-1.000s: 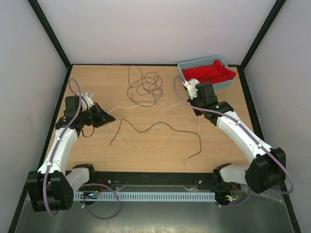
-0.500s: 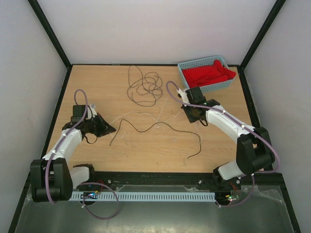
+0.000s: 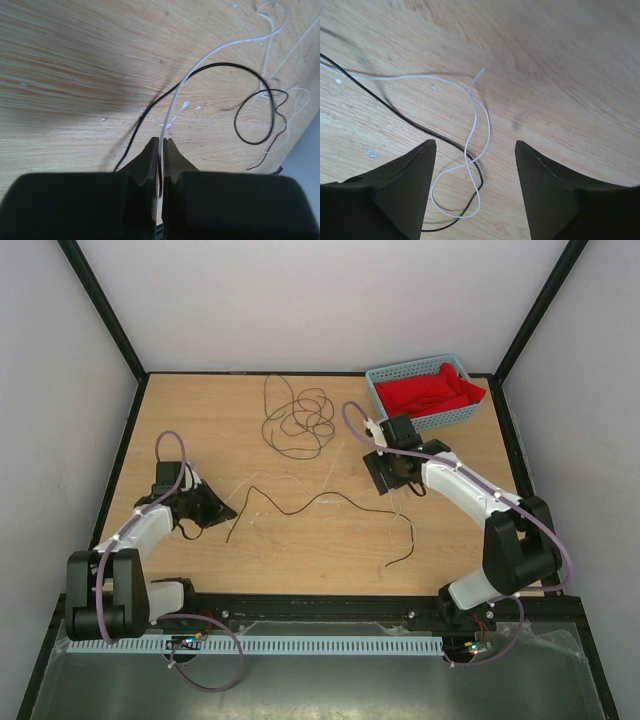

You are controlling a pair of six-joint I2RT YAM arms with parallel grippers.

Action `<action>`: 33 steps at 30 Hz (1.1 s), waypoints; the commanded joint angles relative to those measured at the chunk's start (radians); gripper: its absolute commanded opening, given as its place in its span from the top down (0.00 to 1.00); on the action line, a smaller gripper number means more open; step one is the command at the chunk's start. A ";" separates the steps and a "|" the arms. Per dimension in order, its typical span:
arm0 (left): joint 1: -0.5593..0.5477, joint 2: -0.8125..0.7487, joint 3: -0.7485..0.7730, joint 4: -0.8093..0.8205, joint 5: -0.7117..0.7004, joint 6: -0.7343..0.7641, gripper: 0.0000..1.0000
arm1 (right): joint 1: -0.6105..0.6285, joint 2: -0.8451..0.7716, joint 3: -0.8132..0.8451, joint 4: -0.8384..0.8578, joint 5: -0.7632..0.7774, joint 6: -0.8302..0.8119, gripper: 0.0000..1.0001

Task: Zip-tie the wires
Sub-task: Place the cable at the center of the board.

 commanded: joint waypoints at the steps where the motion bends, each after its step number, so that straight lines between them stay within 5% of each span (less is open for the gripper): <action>1: -0.005 0.023 -0.027 0.026 -0.036 0.002 0.92 | 0.006 -0.049 0.089 0.018 -0.052 0.038 0.24; 6: -0.004 -0.004 -0.047 0.023 -0.068 -0.005 0.86 | 0.005 -0.052 0.114 0.096 -0.096 0.083 0.23; 13: 0.022 -0.079 -0.068 -0.026 -0.124 -0.017 0.66 | 0.005 0.013 0.167 0.208 -0.114 0.145 0.18; 26: 0.066 -0.369 0.102 -0.113 -0.131 0.056 0.04 | 0.009 0.402 0.432 0.476 -0.219 0.304 0.14; 33: 0.067 -0.436 0.191 -0.110 -0.132 0.050 0.01 | 0.067 0.669 0.735 0.457 -0.365 0.372 0.12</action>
